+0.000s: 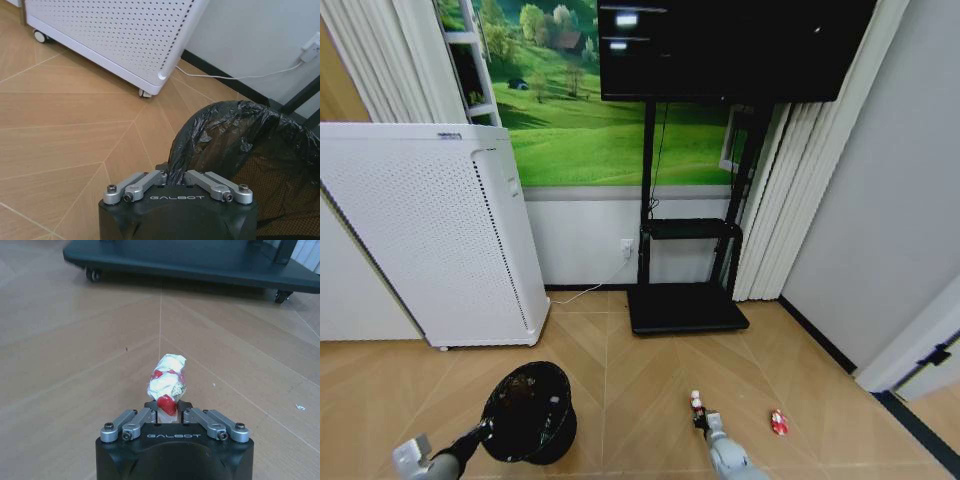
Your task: Pick up the trash bin and place the garbage on the floor into it.
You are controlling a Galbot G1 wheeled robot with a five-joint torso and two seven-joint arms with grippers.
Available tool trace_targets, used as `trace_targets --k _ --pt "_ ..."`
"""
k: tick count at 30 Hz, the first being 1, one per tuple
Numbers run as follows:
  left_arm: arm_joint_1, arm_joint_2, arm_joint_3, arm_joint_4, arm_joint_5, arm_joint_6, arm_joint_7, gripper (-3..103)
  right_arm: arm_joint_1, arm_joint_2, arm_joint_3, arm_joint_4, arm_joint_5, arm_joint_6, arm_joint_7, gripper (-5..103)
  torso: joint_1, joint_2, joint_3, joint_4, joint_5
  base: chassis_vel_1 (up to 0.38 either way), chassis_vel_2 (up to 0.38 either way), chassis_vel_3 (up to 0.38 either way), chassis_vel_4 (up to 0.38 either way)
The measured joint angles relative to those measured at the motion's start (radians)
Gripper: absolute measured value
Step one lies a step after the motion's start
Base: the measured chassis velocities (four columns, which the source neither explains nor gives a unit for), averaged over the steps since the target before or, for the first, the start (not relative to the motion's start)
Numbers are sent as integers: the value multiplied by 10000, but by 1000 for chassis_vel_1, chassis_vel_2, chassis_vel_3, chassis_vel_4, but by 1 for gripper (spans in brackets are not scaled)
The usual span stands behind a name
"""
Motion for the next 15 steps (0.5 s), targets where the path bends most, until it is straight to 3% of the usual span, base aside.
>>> trace_targets --k 4,8,10,11,13,14,15 --pt "-404 199 221 192 52 108 122 4 -1001 -458 184 1568 1057 -12 -356 19 0 0 0 -6 1 0 0 0 0" --pt "-883 429 538 563 225 -109 262 4 -1888 -646 629 3082 1434 207 -397 19 0 0 0 2 4 0 0 0 0" --pt "-1794 854 1203 1197 554 -754 690 4 -2823 -845 1101 4675 1740 535 -427 19 0 0 -1 -5 1 0 0 0 0" --pt "-1794 854 1203 1197 554 -754 690 4 -2823 -845 1101 4675 1740 535 -427 19 0 0 -1 -5 1 0 0 0 0" --pt "-2349 1136 1750 1864 1071 -1257 1551 4 -3346 -915 1219 5820 1865 1063 -217 19 0 0 0 -24 -3 0 0 0 0" --pt "-2414 1145 1849 2146 1464 -1535 1984 4 -3421 -1000 1124 6486 1872 1295 -12 19 0 0 0 -13 -5 0 0 0 0" --pt "-2414 1145 1849 2146 1464 -1535 1984 4 -3421 -1000 1124 6486 1872 1295 -12 19 0 0 0 -13 -5 0 0 0 0"
